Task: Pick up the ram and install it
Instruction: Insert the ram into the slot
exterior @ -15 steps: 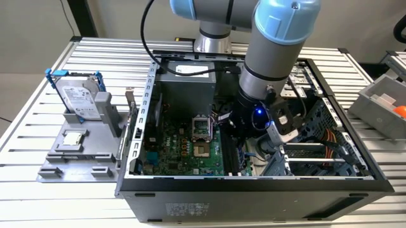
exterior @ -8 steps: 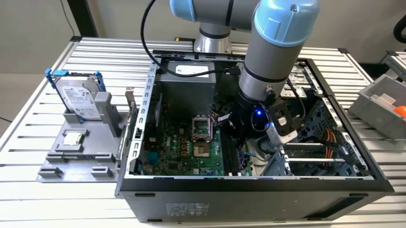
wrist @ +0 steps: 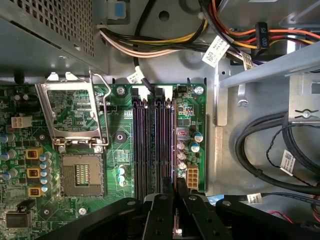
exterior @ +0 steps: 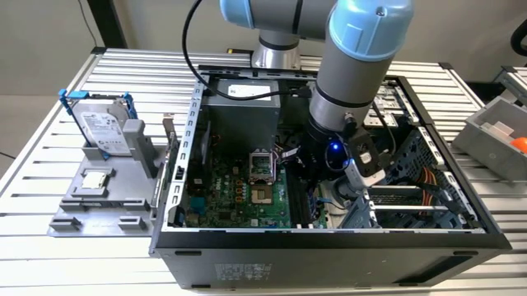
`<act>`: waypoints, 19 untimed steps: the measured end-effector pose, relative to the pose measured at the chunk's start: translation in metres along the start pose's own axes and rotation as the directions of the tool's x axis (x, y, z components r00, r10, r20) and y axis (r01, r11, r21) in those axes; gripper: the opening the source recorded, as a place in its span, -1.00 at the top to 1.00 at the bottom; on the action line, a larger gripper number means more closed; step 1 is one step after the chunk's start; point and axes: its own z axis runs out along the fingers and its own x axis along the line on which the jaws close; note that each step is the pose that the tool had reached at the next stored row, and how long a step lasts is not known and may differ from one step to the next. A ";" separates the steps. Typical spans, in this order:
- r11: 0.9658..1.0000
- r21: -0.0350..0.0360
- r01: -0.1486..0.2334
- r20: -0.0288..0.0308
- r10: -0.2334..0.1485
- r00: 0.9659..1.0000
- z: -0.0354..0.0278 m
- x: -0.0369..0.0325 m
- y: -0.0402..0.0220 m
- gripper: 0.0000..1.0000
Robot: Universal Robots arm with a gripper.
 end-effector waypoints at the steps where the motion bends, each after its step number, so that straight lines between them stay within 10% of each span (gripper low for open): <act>1: 1.000 0.000 0.000 0.000 0.000 1.000 0.0001 0.0005 -0.0001 1.00; 19: 1.000 0.000 0.000 -0.002 0.000 1.000 0.0050 0.0018 -0.0003 1.00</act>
